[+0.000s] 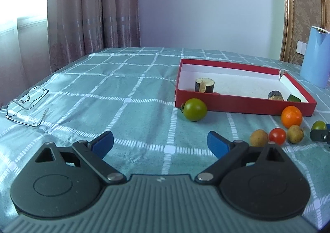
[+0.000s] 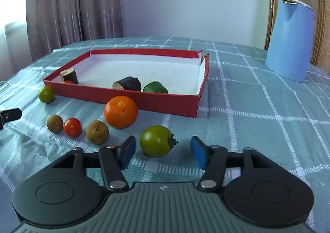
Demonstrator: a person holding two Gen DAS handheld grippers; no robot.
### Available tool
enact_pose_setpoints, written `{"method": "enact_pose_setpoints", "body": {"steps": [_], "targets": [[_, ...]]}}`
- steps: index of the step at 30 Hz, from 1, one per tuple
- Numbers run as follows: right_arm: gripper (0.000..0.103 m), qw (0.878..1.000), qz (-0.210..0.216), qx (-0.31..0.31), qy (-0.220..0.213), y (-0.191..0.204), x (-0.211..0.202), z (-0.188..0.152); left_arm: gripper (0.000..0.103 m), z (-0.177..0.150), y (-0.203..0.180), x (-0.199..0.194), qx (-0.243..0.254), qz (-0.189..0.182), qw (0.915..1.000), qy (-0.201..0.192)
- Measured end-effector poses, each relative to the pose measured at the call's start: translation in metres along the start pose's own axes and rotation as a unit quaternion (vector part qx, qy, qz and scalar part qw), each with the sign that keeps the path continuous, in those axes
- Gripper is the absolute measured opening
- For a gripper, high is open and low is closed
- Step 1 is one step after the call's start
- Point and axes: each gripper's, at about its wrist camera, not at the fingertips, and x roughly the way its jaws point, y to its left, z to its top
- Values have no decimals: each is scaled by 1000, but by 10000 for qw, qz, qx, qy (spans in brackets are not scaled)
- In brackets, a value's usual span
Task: Organize fruits
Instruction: 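Grasp the dark green tomato with the right gripper, then carry the green tomato into the red tray and open the right gripper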
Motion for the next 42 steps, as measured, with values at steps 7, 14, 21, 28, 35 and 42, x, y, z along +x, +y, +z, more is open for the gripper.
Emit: {"method": "enact_pose_setpoints", "body": {"steps": [7,14,21,28,35,42], "targets": [[34,10000,-16,89,31,-2,2,0,96,0,0,-1,-8,31,10000,-36],[33,9998,24,163,-61,-4,-2,-1,96,0,1,-1,-16,41,10000,-40],[33,9989,115,310,-337,-2,-15,1,96,0,0,-1,-12,65,10000,-29],[33,9975,373,180,-570,19,-20,33,96,0,0,0,-36,82,10000,-5],[33,9971,532,-84,-531,53,10,69,96,0,3,2,-74,23,10000,29],[34,9984,396,-213,-339,73,55,85,95,1,5,5,-166,-56,9998,101]]}}
